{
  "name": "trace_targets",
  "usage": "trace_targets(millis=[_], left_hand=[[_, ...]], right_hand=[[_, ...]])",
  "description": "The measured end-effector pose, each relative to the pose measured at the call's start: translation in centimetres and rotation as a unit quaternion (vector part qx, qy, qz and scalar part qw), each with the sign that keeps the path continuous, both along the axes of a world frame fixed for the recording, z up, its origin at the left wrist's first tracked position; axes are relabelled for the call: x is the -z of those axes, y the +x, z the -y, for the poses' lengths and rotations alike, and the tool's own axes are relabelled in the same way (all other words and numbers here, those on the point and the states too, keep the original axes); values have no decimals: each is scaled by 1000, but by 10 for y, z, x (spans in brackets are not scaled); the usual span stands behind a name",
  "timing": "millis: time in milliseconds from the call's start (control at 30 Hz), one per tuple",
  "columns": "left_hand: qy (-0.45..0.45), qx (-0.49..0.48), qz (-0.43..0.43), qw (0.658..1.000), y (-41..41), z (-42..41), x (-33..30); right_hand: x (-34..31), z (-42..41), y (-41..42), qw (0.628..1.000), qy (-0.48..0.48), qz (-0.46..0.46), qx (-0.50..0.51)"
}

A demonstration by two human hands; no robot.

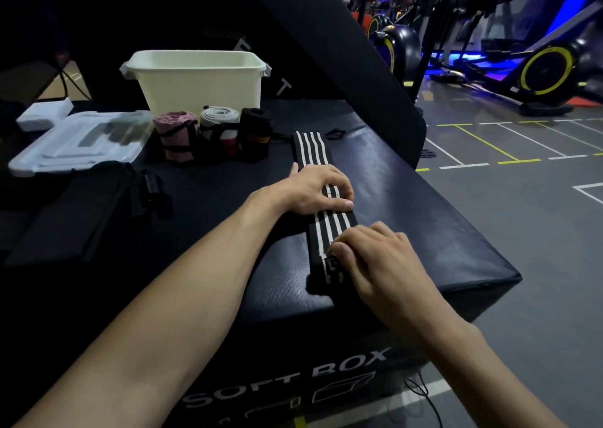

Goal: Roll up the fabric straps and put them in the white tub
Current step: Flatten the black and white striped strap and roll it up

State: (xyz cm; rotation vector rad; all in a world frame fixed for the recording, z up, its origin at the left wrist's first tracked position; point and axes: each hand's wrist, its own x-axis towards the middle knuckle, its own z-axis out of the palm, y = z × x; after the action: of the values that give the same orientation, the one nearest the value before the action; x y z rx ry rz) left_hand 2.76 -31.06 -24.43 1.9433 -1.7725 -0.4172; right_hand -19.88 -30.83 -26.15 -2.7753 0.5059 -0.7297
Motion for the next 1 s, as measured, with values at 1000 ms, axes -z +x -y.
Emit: trace_targets(millis=[1000], left_hand=[[-74, -7, 31, 997, 8, 8, 13]], right_hand=[[6, 7, -4, 995, -91, 26, -32]])
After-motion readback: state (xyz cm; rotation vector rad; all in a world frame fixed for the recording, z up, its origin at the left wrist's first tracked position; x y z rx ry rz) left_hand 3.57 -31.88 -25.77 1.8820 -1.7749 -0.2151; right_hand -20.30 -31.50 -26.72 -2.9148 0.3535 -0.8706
